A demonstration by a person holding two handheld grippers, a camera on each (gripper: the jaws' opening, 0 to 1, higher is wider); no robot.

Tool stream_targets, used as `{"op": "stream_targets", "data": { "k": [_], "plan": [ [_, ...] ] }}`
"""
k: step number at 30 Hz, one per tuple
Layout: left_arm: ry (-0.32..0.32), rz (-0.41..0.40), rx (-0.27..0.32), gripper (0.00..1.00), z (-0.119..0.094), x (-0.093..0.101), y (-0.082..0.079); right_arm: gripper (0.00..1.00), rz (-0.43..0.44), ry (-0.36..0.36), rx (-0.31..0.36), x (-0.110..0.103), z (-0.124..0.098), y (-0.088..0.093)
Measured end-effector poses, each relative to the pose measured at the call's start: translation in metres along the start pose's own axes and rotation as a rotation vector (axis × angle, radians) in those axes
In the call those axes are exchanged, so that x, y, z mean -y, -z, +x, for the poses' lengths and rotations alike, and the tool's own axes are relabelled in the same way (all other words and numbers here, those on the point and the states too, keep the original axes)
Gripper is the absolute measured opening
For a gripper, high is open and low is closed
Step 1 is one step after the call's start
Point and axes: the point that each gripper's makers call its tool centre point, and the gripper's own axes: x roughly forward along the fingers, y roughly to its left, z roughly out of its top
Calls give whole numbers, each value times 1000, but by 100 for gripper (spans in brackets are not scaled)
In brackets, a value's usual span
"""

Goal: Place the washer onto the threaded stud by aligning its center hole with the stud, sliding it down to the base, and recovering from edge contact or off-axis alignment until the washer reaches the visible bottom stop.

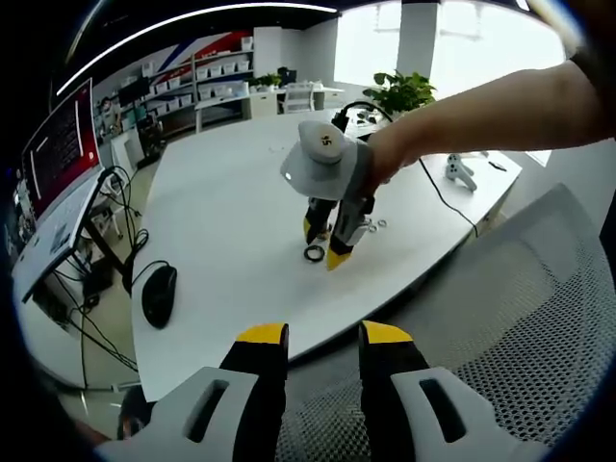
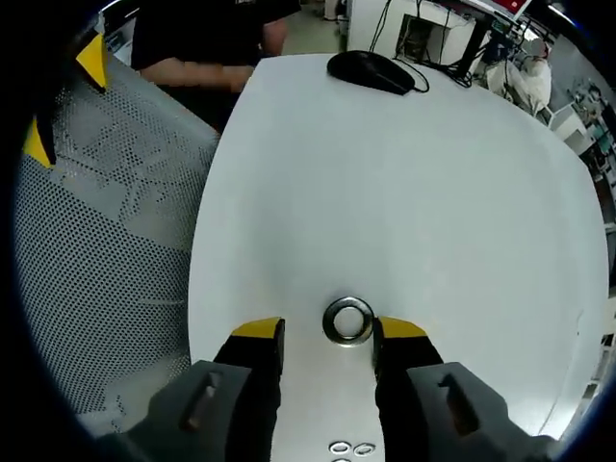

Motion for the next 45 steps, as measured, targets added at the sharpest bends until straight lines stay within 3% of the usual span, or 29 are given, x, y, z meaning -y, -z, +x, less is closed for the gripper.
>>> {"op": "stream_targets", "data": {
  "k": [10,15,31,37,45],
  "plan": [
    [-1,-2,1,27,0,0,0,38,23,5,-41,2,6,5],
    [-3,-3,2,28,0,0,0,26,53,19,-24,8,6,2],
    [-2,-6,12,28,0,-1,-2,25,89,54,-34,7,6,1],
    [0,-3,9,28,0,0,-1,24,53,84,7,7,3,1],
    [0,-3,7,28,0,0,-1,23,7,95,0,7,-3,4]
  ]
}}
